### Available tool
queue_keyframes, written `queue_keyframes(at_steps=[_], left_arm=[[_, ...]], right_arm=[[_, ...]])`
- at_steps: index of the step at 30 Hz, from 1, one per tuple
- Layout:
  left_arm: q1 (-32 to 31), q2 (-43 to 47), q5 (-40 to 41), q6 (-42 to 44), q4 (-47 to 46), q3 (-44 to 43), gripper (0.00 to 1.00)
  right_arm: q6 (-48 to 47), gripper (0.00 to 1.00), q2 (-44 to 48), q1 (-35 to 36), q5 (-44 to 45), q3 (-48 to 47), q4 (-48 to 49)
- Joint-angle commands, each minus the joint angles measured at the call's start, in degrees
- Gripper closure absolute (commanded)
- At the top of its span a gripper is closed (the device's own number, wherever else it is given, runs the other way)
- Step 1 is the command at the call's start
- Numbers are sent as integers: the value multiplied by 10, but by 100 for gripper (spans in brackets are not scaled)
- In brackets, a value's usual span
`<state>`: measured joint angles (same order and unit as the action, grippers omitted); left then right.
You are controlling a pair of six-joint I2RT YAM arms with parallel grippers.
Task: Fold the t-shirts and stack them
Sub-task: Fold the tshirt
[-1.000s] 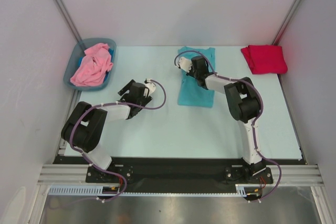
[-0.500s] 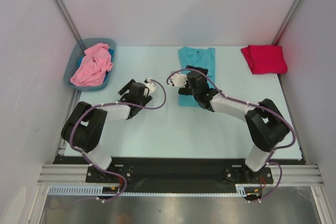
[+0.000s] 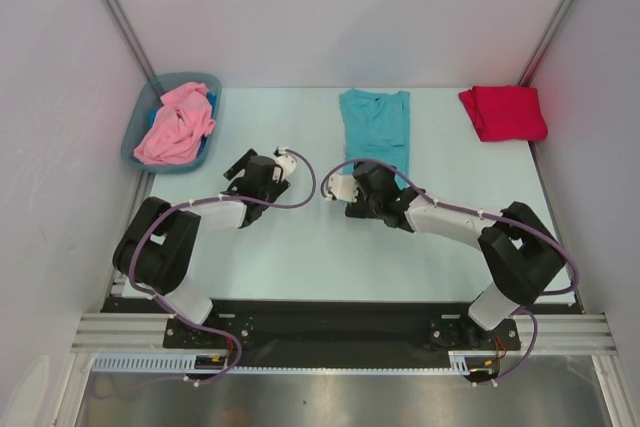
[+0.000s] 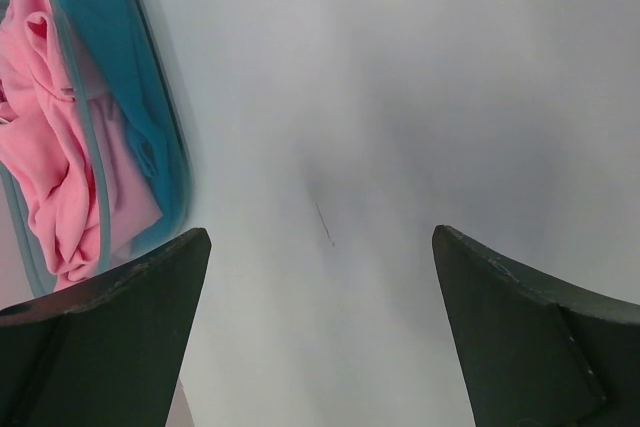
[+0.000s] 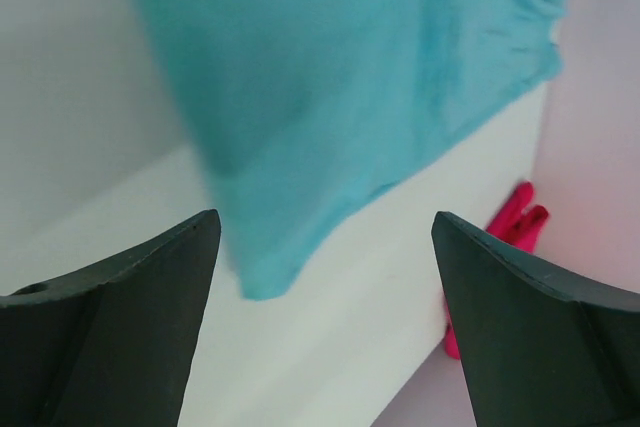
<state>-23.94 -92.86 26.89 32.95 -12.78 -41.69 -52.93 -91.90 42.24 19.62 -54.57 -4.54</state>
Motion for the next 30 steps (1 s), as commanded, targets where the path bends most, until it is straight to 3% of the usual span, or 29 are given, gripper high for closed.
queue_keyframes(at_steps=[1, 11, 30], left_arm=[[3, 23, 5, -8, -14, 3, 0], [3, 27, 6, -6, -14, 3, 0], [3, 35, 8, -5, -13, 6, 0]], right_arm=[[23, 9, 37, 28, -23, 17, -43], [56, 9, 57, 108, 9, 79, -54], [-3, 13, -88, 80, 51, 105, 99]])
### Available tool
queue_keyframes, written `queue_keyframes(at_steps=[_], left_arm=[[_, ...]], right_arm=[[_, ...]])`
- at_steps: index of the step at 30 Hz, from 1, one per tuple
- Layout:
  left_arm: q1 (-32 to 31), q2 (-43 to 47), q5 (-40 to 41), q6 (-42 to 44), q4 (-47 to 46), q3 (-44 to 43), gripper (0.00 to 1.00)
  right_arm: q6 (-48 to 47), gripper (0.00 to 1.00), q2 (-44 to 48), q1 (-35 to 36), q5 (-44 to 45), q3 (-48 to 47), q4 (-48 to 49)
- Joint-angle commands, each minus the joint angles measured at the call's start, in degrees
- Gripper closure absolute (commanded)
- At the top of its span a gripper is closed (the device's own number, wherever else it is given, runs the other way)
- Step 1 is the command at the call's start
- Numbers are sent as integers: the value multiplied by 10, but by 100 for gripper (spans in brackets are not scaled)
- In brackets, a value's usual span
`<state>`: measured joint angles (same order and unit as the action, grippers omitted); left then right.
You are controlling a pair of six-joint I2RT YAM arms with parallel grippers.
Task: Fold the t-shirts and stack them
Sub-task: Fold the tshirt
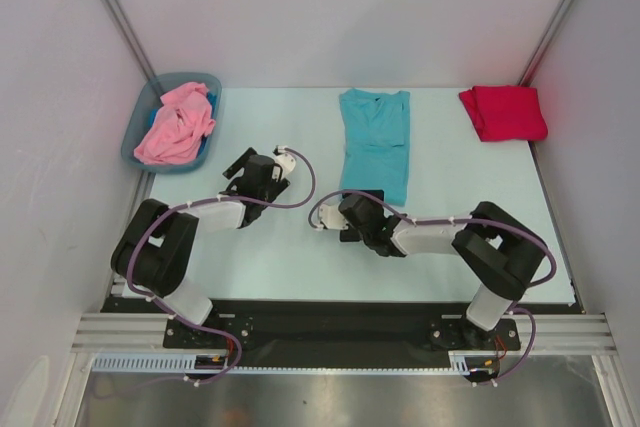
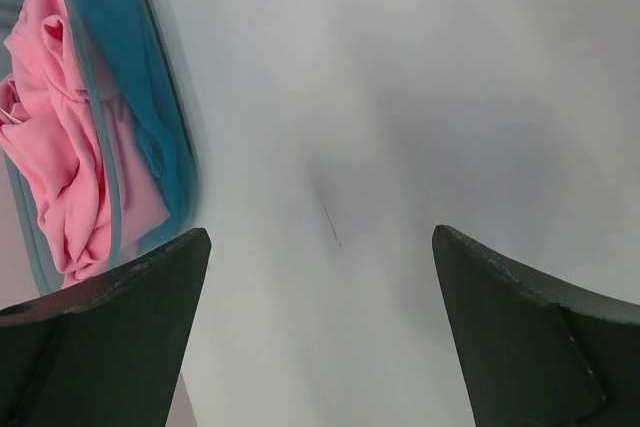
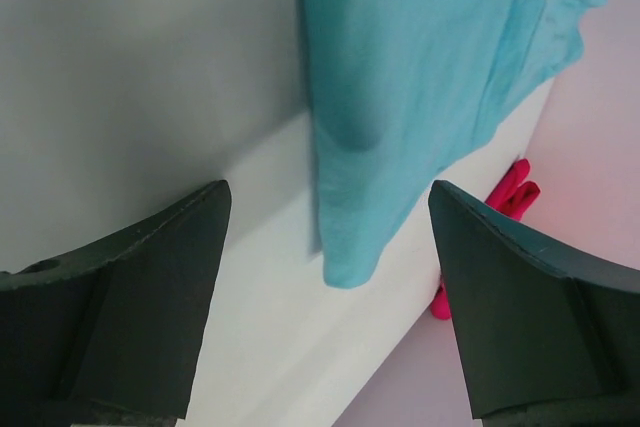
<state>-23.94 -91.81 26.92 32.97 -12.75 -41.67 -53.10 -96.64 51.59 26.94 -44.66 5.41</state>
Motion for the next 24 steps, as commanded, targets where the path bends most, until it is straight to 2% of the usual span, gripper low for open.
queue_keyframes(at_steps=[1, 14, 17, 18, 24], left_arm=[[2, 24, 8, -5, -14, 5, 0], [3, 18, 10, 0, -19, 5, 0], [2, 21, 10, -1, -17, 4, 0], [3, 20, 10, -1, -17, 4, 0], [3, 20, 9, -1, -15, 3, 0]], right_arm=[[-7, 13, -46, -24, -22, 5, 2], [-29, 16, -65, -85, -39, 4, 20], [-32, 23, -77, -87, -43, 1, 19], [-31, 28, -79, -88, -44, 1, 19], [-35, 40, -92, -88, -51, 4, 20]])
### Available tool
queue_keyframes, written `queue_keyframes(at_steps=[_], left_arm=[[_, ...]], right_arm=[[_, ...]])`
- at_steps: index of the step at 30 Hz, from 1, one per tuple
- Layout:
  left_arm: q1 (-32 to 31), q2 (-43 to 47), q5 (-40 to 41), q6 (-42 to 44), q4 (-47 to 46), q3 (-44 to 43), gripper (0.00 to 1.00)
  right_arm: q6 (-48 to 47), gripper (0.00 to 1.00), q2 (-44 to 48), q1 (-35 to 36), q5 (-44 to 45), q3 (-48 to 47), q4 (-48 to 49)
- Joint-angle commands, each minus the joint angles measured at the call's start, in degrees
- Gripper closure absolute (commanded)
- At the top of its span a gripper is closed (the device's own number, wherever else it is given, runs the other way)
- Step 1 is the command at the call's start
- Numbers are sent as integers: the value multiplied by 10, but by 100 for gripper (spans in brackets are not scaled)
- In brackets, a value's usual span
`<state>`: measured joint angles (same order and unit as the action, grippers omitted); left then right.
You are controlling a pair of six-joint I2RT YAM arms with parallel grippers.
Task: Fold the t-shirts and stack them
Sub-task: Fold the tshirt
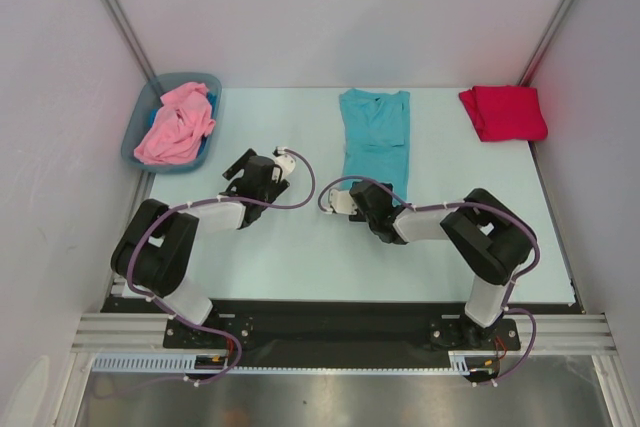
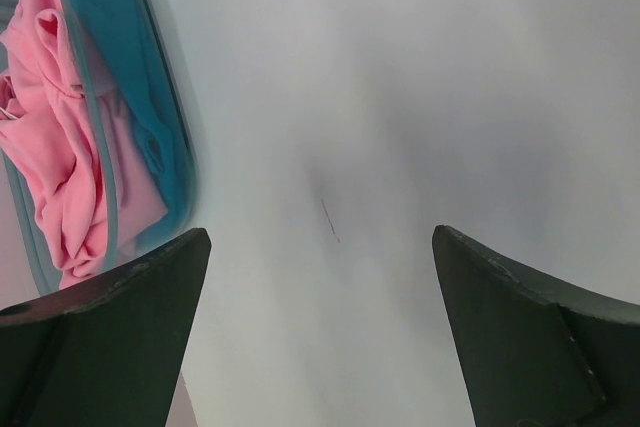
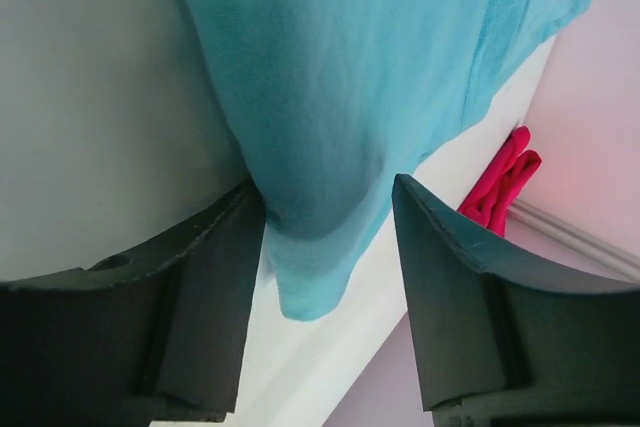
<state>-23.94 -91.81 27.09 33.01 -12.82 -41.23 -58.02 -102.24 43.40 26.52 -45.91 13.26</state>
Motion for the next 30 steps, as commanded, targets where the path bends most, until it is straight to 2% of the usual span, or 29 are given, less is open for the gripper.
queue_keyframes(at_steps=[1, 2, 5, 6, 9, 13, 19, 20, 22, 23, 24, 26, 30], left_arm=[[3, 19, 9, -1, -14, -2, 0], [3, 19, 9, -1, -14, -2, 0], [3, 18, 9, -1, -14, -3, 0], [3, 17, 9, -1, -14, -3, 0], [3, 16, 9, -1, -13, -3, 0], [2, 17, 9, -1, -13, -3, 0], [3, 15, 10, 1, -13, -4, 0], [2, 15, 11, 0, -13, -4, 0], [3, 15, 11, 1, -13, -4, 0], [3, 16, 10, 1, -13, -4, 0], [3, 16, 11, 2, -14, -4, 0], [3, 16, 12, 1, -13, -4, 0], [3, 15, 13, 2, -14, -3, 0]], right_arm=[[14, 41, -37, -6, -46, 16, -60], [14, 47, -36, -6, -46, 15, -62], [14, 58, -33, -5, -46, 15, -67], [14, 67, -31, -4, -46, 14, -68], [13, 74, -31, -2, -44, 13, -72], [15, 91, -27, -3, -45, 7, -82], [16, 95, -13, -2, -44, 1, -103], [17, 94, -13, -2, -39, -2, -107], [15, 76, -12, -1, -36, -6, -112], [14, 57, -12, 0, -35, -5, -113], [14, 51, -12, 0, -35, -4, -112], [16, 45, -10, 5, -38, -3, -113], [23, 39, -8, 17, -43, -1, -115]])
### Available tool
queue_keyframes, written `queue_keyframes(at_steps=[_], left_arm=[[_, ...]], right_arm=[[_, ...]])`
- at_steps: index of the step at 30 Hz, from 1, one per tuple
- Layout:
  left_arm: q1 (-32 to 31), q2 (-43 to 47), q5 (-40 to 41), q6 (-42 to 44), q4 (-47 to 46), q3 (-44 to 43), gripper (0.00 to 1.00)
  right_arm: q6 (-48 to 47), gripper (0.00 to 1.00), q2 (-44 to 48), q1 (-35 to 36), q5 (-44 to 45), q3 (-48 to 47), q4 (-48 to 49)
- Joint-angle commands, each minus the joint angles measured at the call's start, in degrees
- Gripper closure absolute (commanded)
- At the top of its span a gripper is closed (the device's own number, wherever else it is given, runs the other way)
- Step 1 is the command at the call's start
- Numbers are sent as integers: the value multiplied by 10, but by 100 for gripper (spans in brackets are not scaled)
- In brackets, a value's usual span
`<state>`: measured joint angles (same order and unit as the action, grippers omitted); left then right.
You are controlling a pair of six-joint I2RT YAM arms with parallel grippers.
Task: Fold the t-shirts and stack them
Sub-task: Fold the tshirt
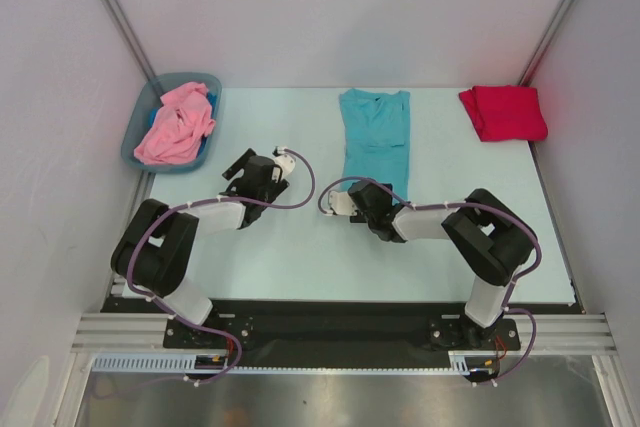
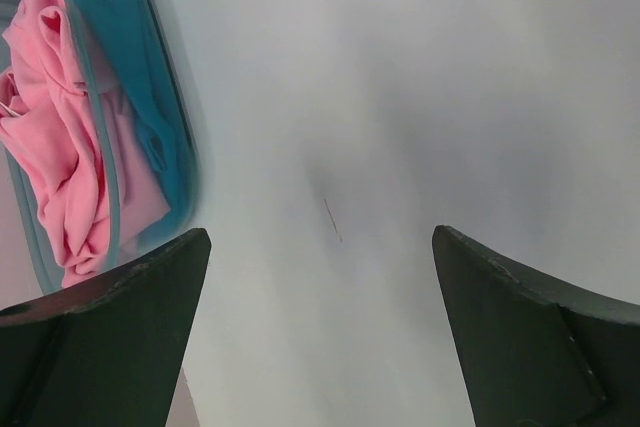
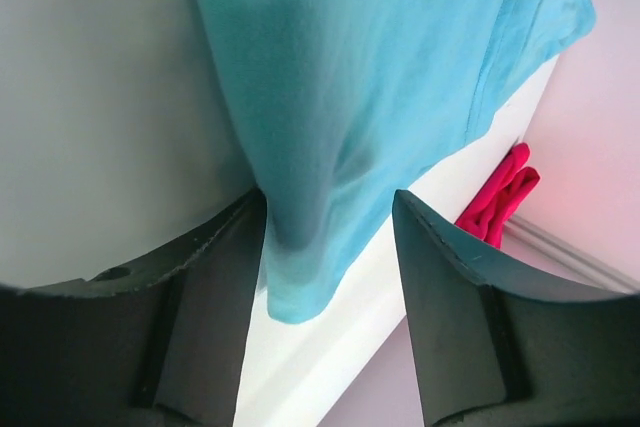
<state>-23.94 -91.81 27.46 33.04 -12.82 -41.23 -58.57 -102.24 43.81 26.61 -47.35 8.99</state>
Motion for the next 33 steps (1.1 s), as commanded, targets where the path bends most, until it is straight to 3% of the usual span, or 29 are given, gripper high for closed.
queue_keyframes(at_steps=[1, 21, 24, 25, 27, 28, 33], left_arm=[[3, 15, 9, 2, -15, -3, 0], [3, 18, 10, 4, -18, -2, 0], [3, 20, 10, 7, -19, 1, 0], [3, 20, 11, 7, -19, 2, 0], [2, 19, 10, 8, -19, 0, 0], [3, 17, 10, 7, -19, 0, 0], [3, 15, 11, 7, -19, -2, 0]], right_arm=[[29, 39, -5, 18, -45, 15, -72], [20, 46, -64, 59, -47, 3, -52], [20, 55, -67, 45, -53, 6, -49], [20, 73, -70, 36, -57, 5, -51], [19, 96, -74, 29, -56, 4, -53], [21, 100, -72, 27, -57, 4, -54], [25, 100, -52, 26, -61, 4, -59]])
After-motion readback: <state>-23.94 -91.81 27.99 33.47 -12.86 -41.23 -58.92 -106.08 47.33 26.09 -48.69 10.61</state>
